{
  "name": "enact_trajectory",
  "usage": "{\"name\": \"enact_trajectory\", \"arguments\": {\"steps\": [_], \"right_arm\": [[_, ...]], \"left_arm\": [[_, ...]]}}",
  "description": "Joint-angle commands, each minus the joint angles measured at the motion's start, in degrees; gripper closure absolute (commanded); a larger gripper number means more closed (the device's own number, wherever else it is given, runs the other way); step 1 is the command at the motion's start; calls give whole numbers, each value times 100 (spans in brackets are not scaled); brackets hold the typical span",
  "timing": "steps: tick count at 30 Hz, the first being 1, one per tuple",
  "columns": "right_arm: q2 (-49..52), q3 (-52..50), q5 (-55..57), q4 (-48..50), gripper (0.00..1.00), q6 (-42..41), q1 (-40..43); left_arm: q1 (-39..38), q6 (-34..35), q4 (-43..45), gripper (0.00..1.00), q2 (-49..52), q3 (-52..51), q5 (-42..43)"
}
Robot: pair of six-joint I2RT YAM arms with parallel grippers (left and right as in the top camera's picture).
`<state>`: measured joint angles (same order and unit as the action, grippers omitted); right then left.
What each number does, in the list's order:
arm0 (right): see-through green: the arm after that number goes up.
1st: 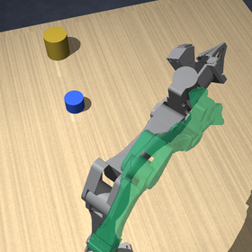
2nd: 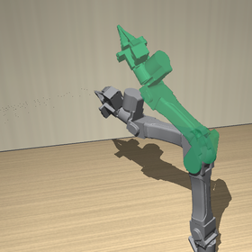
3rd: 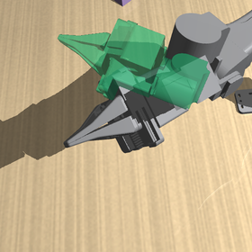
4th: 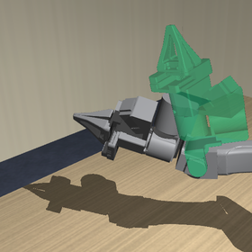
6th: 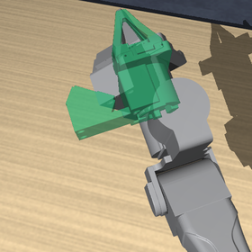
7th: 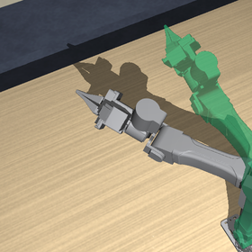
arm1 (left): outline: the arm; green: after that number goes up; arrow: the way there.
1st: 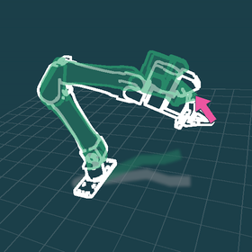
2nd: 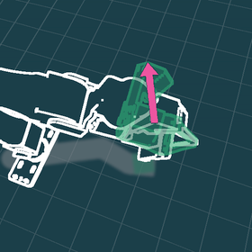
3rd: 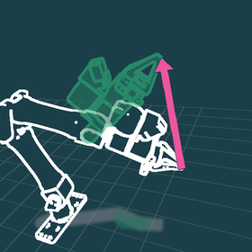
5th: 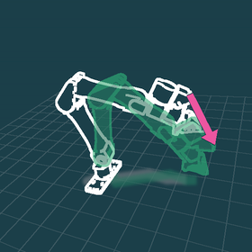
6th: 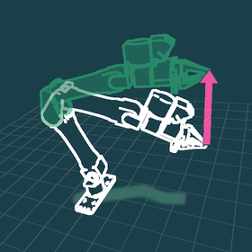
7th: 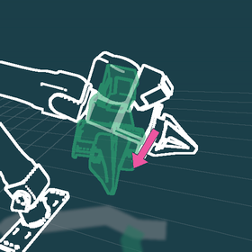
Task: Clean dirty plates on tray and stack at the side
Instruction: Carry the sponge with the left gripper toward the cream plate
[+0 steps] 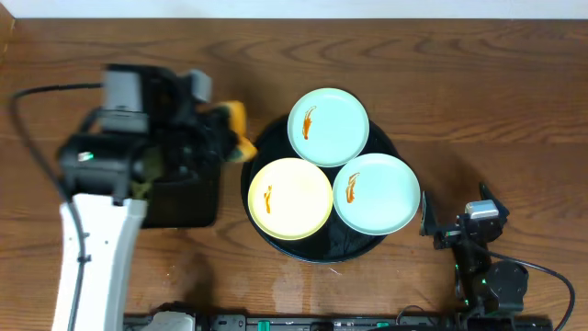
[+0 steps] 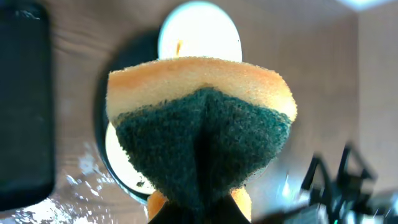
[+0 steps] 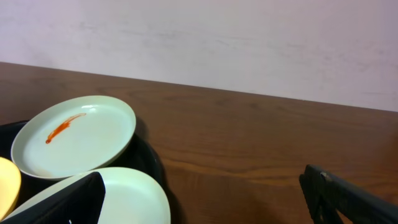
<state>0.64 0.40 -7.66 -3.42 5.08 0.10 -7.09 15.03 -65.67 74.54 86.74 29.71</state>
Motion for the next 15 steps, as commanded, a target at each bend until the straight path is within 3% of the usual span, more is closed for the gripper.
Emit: {"name": "enact_trajectory", "arguments": {"steps": [1,6,15], "right_arm": [[-26,-7,31,-24,1,57,57],[-26,-7,31,-24,1,57,57],[-26,-7,31,-24,1,57,57]], "left_arm": [[-682,-170,-20,93,254,-461,-457],[-1469,883,269,93,796,-1165,-1674],[-2253,1471,1598,93,2240,-1506,-1714]]}}
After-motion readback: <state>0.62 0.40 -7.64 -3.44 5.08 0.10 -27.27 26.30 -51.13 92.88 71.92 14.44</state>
